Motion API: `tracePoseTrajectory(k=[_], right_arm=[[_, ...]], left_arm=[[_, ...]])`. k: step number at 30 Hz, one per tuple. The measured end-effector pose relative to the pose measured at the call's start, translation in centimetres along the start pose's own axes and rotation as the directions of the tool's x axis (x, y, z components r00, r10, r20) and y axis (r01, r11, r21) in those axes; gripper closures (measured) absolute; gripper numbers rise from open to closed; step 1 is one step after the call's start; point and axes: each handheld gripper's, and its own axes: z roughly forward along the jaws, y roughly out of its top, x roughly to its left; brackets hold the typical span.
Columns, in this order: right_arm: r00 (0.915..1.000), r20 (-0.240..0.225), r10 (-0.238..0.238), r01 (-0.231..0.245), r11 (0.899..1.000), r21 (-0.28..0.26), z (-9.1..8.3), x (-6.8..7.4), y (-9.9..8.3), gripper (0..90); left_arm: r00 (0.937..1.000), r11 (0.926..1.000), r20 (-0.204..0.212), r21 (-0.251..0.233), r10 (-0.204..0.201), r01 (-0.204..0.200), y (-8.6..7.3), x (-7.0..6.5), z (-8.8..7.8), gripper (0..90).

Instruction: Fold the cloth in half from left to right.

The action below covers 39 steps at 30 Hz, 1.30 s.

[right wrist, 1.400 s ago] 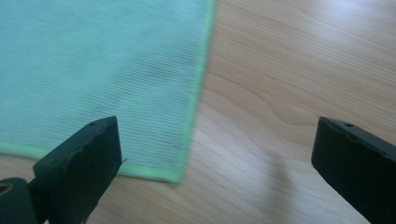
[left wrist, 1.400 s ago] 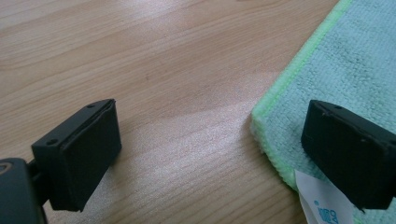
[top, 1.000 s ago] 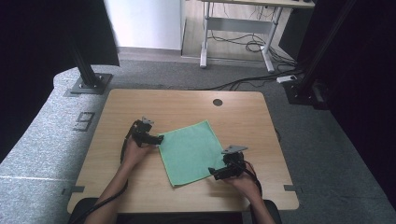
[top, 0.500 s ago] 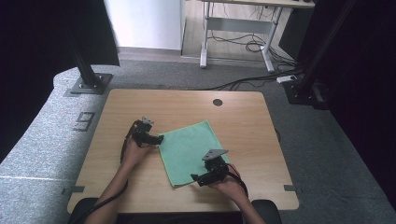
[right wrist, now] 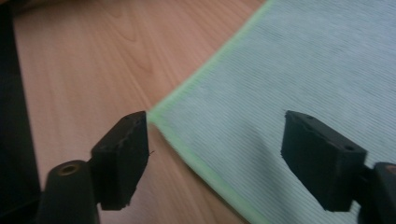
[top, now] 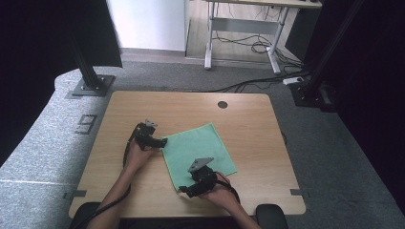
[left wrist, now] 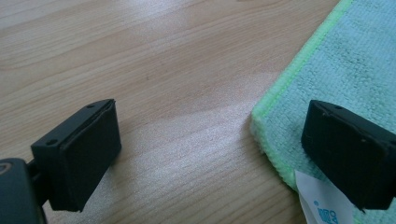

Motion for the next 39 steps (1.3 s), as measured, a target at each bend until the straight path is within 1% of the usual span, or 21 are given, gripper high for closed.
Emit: tracePoseTrajectory(k=[6, 9, 10, 11, 12, 13, 15, 17, 18, 21, 22, 23, 24, 25, 27, 28, 29, 30, 32, 36, 39], right_arm=[[0.9982, -0.040, -0.044, 0.045, 0.999, 0.015, 1.0, 1.4, 1.0, 37.4], [0.9961, -0.043, -0.077, 0.079, 0.996, 0.032, 1.6, 2.0, 1.4, 44.2], [0.9945, -0.045, -0.094, 0.097, 0.994, 0.054, 2.1, 2.3, 1.6, 51.1], [0.9945, -0.045, -0.094, 0.097, 0.994, 0.054, 2.1, 2.3, 1.6, 51.1], [0.9923, -0.010, -0.123, 0.124, 0.989, 0.082, 2.6, 2.5, 1.5, 57.9], [0.9923, -0.010, -0.123, 0.124, 0.989, 0.082, 2.6, 2.5, 1.5, 57.9], [0.9898, 0.014, -0.142, 0.140, 0.985, 0.102, 3.0, 2.6, 1.4, 67.5], [0.9911, 0.028, -0.130, 0.126, 0.987, 0.097, 3.1, 2.5, 1.3, 75.8], [0.9916, 0.043, -0.122, 0.118, 0.988, 0.098, 3.1, 2.5, 1.3, 81.4], [0.9930, 0.045, -0.109, 0.104, 0.990, 0.095, 3.0, 2.2, 1.2, 84.9], [0.9938, 0.042, -0.103, 0.098, 0.991, 0.092, 3.0, 2.1, 1.2, 85.2], [0.9945, 0.038, -0.098, 0.094, 0.991, 0.090, 3.0, 2.0, 1.2, 85.3], [0.9945, 0.038, -0.098, 0.094, 0.991, 0.090, 3.0, 2.0, 1.2, 85.3], [0.9951, 0.037, -0.092, 0.088, 0.992, 0.090, 3.0, 2.0, 1.2, 85.3], [0.9950, 0.037, -0.092, 0.089, 0.992, 0.089, 3.1, 2.0, 1.3, 85.3], [0.9950, 0.037, -0.092, 0.089, 0.992, 0.089, 3.1, 2.0, 1.3, 85.3], [0.9951, 0.034, -0.093, 0.089, 0.992, 0.087, 3.2, 2.0, 1.3, 85.3], [0.9955, 0.031, -0.090, 0.087, 0.993, 0.083, 3.3, 2.1, 1.4, 85.2], [0.9960, 0.015, -0.088, 0.087, 0.994, 0.074, 3.5, 2.1, 1.5, 85.2], [0.9960, -0.010, -0.089, 0.089, 0.993, 0.073, 4.1, 2.3, 2.1, 85.4], [0.9957, -0.014, -0.092, 0.092, 0.993, 0.070, 3.9, 2.4, 2.2, 85.5]], left_arm=[[1.0000, 1.0000, 0.000, 0.001, 0.001, -0.001, 0.0, 0.0, 0.0, 4.8], [1.0000, 1.0000, 0.000, 0.002, 0.001, -0.001, 0.0, 0.0, 0.0, 4.7], [1.0000, 1.0000, 0.000, 0.001, 0.001, -0.001, 0.0, 0.0, 0.0, 4.8], [1.0000, 1.0000, 0.000, 0.001, 0.000, 0.000, 0.0, 0.0, 0.0, 4.8], [1.0000, 1.0000, 0.000, 0.001, 0.000, 0.000, 0.0, 0.0, 0.0, 4.8], [1.0000, 1.0000, 0.000, 0.002, 0.000, 0.000, 0.0, 0.0, 0.0, 4.8], [1.0000, 1.0000, 0.000, 0.001, 0.001, -0.001, 0.0, 0.0, 0.0, 4.8], [1.0000, 1.0000, 0.004, -0.003, 0.007, -0.007, 0.0, 0.0, -0.1, 5.7], [0.9999, 0.9999, 0.007, -0.010, 0.009, -0.009, -0.1, 0.0, -0.2, 8.1], [0.9983, 0.9984, 0.041, -0.040, 0.042, -0.040, -0.3, -0.3, -0.5, 21.6], [0.9963, 0.9971, 0.062, -0.052, 0.059, -0.056, -0.4, -0.4, -0.6, 30.4], [0.9938, 0.9954, 0.080, -0.063, 0.077, -0.072, -0.5, -0.6, -0.8, 46.4], [0.9938, 0.9954, 0.080, -0.063, 0.077, -0.072, -0.5, -0.6, -0.8, 51.3], [0.9923, 0.9951, 0.096, -0.068, 0.078, -0.072, -0.5, -0.8, -0.8, 51.3], [0.9928, 0.9963, 0.103, -0.067, 0.062, -0.055, -0.6, -0.9, -0.9, 70.1], [0.9928, 0.9963, 0.103, -0.067, 0.062, -0.055, -0.6, -0.9, -0.9, 75.6], [0.9919, 0.9976, 0.119, -0.059, 0.043, -0.037, -0.5, -0.7, -1.0, 75.6], [0.9913, 0.9983, 0.127, -0.052, 0.032, -0.025, -0.5, -0.6, -1.0, 82.2], [0.9917, 0.9994, 0.128, -0.035, 0.013, -0.009, -0.5, -0.3, -1.2, 87.7], [0.9935, 0.9996, 0.114, -0.025, -0.007, 0.010, -0.6, 0.0, -1.5, 88.6], [0.9947, 0.9997, 0.102, -0.024, 0.003, 0.000, -0.5, -0.1, -1.7, 88.6]])
